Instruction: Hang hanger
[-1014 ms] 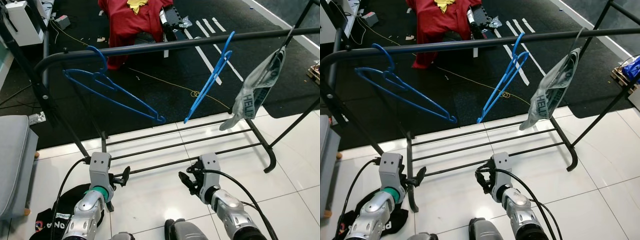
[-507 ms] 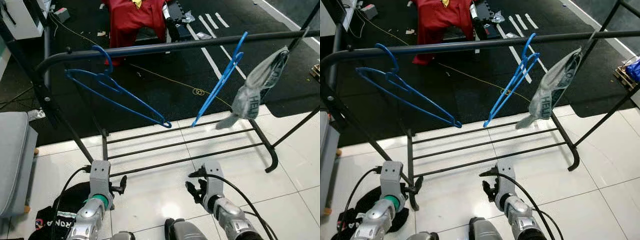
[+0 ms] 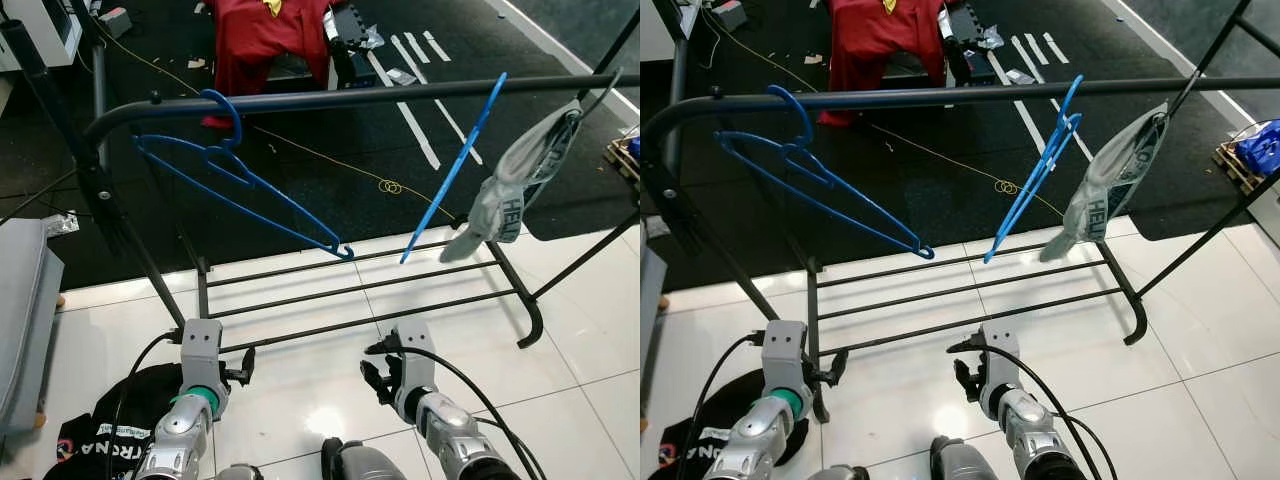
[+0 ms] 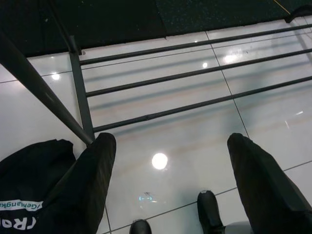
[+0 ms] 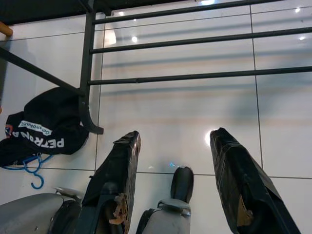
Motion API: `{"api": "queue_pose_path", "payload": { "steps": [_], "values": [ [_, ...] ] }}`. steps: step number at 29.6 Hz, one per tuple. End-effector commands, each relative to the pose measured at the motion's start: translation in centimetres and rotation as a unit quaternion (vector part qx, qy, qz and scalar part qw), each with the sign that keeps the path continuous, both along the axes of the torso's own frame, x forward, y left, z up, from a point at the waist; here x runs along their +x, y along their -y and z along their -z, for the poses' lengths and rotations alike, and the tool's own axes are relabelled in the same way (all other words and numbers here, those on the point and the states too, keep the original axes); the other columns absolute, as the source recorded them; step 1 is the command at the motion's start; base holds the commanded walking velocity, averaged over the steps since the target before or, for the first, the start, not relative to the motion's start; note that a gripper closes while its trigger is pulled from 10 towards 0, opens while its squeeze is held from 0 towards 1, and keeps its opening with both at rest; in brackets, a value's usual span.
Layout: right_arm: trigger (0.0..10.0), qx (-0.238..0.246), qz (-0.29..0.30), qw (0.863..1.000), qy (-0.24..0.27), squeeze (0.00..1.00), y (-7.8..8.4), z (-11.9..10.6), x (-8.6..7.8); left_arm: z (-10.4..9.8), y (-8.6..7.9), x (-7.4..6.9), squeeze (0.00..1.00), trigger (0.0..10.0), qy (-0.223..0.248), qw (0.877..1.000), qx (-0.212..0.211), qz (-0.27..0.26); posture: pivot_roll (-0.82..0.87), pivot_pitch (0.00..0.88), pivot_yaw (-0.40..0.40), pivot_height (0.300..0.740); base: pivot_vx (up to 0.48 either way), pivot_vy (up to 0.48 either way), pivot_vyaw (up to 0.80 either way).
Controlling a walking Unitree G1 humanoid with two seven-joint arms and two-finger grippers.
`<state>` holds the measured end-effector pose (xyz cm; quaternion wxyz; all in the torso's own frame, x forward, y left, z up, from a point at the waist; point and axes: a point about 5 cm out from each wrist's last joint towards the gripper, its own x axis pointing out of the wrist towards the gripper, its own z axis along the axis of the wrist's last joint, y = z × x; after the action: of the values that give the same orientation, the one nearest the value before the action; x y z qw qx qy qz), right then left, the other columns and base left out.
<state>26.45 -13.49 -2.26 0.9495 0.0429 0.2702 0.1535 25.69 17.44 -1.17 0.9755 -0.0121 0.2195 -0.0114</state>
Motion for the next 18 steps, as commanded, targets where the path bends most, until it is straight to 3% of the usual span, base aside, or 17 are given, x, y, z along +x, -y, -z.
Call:
{"api": "queue_pose_path", "payload": {
  "steps": [1,18],
  "values": [
    [10.0,-0.006,0.001,1.0,-0.014,0.0,0.27,0.58,-0.57,0.68,0.04,-0.6,0.0,10.0,-0.014,1.0,0.003,-0.003,-0.03,0.099,-0.035,0.74,0.0,0.0,0.0],
    [10.0,-0.007,0.018,1.0,-0.006,0.0,0.56,0.54,-0.53,0.21,0.15,0.0,0.0,10.0,-0.001,1.0,0.011,0.013,-0.03,0.097,0.009,0.74,0.0,0.0,0.0]
  ]
}}
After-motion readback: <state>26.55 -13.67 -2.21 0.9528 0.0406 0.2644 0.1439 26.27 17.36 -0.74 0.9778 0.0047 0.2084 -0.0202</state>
